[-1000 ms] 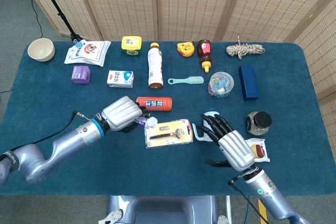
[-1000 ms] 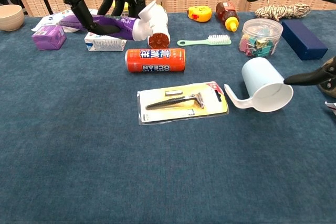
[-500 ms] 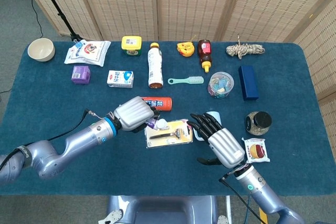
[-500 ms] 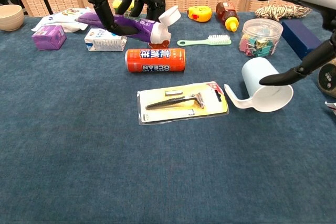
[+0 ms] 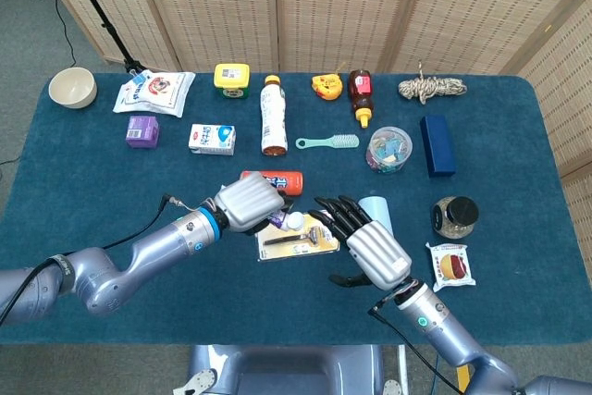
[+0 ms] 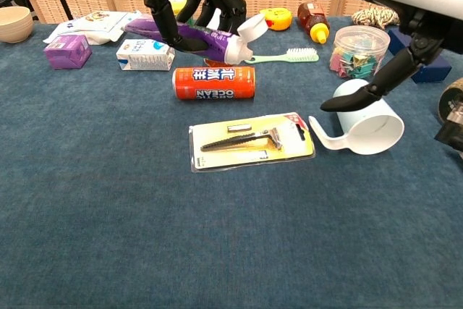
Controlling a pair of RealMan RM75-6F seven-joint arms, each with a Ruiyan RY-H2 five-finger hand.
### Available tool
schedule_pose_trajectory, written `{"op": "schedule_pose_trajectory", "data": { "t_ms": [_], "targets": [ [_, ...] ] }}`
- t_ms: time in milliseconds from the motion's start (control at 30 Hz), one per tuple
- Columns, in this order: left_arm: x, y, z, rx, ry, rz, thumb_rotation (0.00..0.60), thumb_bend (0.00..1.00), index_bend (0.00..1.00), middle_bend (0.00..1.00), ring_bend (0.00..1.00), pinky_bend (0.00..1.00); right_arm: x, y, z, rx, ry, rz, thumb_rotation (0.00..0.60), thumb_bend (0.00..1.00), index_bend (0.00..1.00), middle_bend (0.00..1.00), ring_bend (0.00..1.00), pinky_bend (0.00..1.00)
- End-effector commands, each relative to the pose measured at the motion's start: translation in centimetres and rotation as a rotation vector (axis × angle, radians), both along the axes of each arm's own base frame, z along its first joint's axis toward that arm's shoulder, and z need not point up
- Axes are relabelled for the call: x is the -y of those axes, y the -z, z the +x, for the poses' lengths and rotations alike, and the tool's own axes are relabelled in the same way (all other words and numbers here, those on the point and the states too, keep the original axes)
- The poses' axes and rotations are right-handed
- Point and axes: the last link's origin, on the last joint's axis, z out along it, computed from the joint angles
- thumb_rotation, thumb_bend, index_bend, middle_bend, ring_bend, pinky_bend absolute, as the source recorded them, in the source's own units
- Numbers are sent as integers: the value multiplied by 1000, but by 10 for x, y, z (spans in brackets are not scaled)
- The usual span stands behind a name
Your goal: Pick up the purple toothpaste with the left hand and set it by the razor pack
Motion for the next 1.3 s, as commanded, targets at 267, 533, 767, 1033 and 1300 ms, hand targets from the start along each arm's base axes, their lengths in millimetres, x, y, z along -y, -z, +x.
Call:
{"op": "schedule_pose_trajectory", "data": {
  "t_ms": [267,533,767,1033,1300],
  "targets": [
    [1,5,7,5,-10,-4,600,883,526,438,459,545,1,15,12,5,-18,33,600,150,34,0,0,0],
    [3,7,9,1,-11,-6,600,883,526,438,459,545,2,22,14,-1,-15,42,600,150,36,0,0,0],
    [3,9,8,-8,-15,-7,600,881,526,438,459,545,4,25,13,-7,-9,40,600,150,42,0,0,0],
    [4,11,9,-23,-10,-4,600,880,526,438,458,545,5,30,12,-28,-2,46,600,150,75,0,0,0],
    [5,13,10,-29,-11,-2,600,881,526,438,458,545,5,33,11,-38,0,52,600,151,96,0,0,0]
  ]
}}
